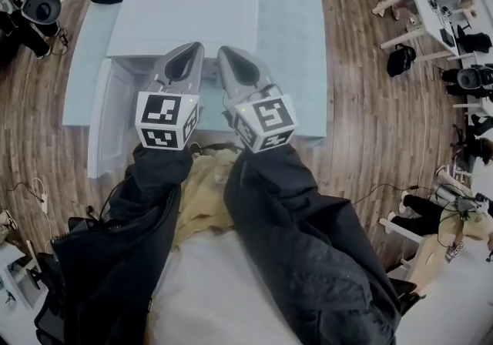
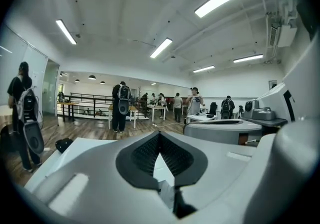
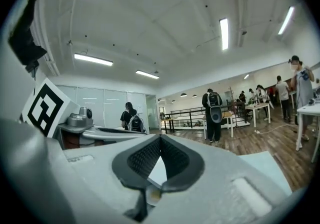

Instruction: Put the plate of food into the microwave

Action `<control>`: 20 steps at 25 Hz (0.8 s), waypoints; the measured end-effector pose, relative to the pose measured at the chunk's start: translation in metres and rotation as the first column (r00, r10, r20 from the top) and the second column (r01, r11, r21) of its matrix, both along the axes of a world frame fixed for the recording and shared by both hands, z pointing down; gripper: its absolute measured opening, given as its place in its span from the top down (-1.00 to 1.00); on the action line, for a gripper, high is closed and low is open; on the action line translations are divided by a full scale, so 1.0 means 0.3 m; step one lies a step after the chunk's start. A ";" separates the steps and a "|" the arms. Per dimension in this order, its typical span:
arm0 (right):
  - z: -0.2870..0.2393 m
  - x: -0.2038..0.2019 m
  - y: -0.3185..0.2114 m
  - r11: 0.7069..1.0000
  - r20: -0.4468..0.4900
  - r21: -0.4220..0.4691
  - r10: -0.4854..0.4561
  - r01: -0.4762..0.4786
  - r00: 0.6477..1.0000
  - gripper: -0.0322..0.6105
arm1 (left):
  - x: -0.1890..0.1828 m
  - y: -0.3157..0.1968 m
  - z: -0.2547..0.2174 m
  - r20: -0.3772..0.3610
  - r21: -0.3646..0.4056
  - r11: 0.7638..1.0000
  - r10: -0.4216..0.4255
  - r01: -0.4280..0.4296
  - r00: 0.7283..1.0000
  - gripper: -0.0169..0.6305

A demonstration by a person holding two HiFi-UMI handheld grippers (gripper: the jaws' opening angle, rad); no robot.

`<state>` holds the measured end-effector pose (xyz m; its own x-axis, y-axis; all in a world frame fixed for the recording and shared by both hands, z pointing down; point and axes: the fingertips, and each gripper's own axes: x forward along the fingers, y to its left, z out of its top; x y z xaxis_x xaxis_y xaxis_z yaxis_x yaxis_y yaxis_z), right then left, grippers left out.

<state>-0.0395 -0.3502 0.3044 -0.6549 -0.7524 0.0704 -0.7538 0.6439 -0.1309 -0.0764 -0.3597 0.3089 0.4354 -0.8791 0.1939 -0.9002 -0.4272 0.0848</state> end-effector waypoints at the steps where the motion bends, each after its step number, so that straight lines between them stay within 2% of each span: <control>1: -0.011 0.007 -0.009 1.000 -0.005 0.012 0.008 -0.008 1.000 0.92 | 0.009 -0.006 -0.010 0.001 0.009 1.000 0.004 -0.004 1.000 0.95; 11: -0.091 0.029 -0.036 0.993 -0.034 0.108 0.043 -0.039 0.999 0.92 | 0.021 -0.034 -0.066 0.008 0.057 0.998 -0.013 0.013 1.000 0.95; 20: -0.114 0.004 -0.040 0.991 -0.027 0.136 0.023 -0.020 0.999 0.92 | 0.000 -0.038 -0.076 0.025 0.071 0.997 -0.044 0.042 0.999 0.95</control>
